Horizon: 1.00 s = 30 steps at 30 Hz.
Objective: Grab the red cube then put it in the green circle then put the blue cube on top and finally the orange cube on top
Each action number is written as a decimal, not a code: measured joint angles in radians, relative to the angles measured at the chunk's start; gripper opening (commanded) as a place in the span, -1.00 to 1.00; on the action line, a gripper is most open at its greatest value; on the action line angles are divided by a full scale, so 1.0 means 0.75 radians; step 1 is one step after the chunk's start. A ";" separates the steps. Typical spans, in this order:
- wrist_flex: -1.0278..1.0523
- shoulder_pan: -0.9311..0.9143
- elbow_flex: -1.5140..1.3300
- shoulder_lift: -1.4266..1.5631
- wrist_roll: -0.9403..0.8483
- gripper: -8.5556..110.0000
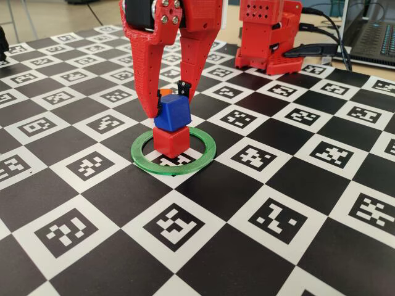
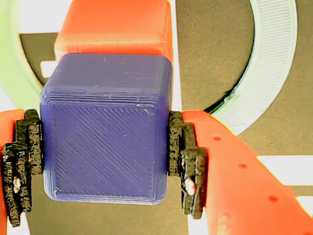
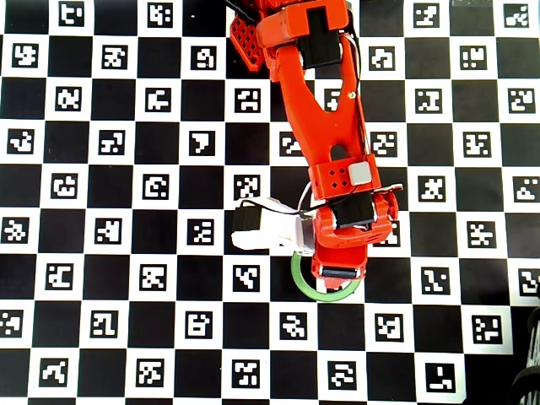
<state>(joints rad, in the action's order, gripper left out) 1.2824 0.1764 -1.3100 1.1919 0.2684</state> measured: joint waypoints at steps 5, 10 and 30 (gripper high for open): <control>0.000 0.000 0.000 0.000 0.002 -0.31; 0.000 0.000 0.000 0.000 0.002 -0.24; 0.166 -0.014 -0.020 0.194 -0.029 -0.07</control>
<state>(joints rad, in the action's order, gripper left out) 1.4067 0.1657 -1.3254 1.3376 0.2470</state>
